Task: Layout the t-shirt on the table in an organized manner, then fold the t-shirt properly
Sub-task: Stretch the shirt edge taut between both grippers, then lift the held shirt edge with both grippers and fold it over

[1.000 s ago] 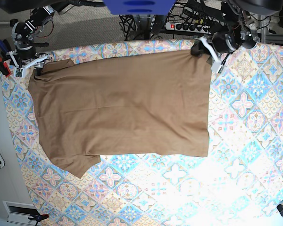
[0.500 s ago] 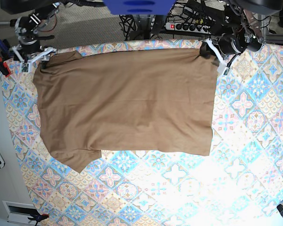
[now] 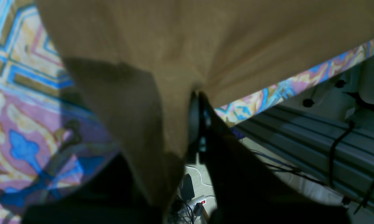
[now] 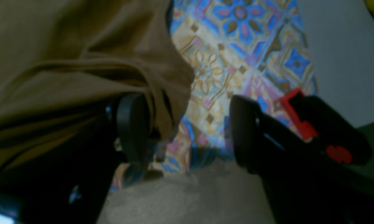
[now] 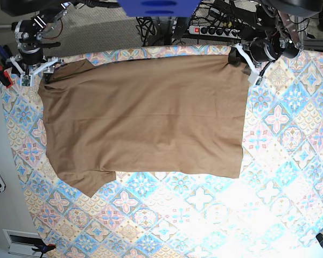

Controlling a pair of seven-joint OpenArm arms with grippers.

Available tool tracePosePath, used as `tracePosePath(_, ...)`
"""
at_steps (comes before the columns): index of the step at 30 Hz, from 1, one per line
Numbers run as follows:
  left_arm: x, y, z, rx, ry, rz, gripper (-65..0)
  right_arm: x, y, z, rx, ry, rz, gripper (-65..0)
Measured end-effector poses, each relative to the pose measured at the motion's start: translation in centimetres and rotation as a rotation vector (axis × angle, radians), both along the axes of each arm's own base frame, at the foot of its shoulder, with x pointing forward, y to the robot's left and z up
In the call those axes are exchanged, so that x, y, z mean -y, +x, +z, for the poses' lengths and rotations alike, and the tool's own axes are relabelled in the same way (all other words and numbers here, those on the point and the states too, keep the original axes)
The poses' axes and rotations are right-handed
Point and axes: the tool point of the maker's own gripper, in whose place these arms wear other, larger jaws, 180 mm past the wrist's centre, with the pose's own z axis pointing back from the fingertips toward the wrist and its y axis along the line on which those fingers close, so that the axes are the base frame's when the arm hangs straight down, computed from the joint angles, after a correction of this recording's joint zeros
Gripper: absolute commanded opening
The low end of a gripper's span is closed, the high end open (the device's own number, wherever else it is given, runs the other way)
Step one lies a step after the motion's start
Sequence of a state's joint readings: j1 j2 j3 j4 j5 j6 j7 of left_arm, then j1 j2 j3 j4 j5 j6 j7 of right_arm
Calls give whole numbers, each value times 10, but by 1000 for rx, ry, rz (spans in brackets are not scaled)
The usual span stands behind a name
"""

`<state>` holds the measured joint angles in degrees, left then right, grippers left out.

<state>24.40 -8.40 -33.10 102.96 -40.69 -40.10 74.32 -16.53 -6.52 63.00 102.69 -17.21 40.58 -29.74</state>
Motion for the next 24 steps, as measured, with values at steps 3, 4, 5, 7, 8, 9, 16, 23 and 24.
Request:
tracePosePath(3,0,5,2,11,1,-1,-650,0,-1,0,-2,0,0,-283)
tracePosePath(4,0,6,2,13,0,-1,-650,0,0,0,1,0,0,-304)
tracePosePath(5,0,7,3,16,-3,0,-650,0,0,0,1,0,0,-331)
tracePosePath(7,3,11,6,33,-22,1,-650,0,0,0,2,0,1,-393)
tracePosePath(8,4,13,8,42,-26,0,-650,0,0,0,1,0,0,-423)
tracePosePath(9,6,16,12,56,-31,-3,-650,0,0,0,1,0,0,-444)
tracePosePath(16,2,46,35,124,-1,-28,-650,-1,2,0,2,2,4,-616)
tracePosePath(23,-31,76,55,227,19,134,-650,-5,46,23,135,8,21,-650)
tracePosePath(24,-34,81,59,241,28,140,-650,-6,45,22,129,8,23,-650)
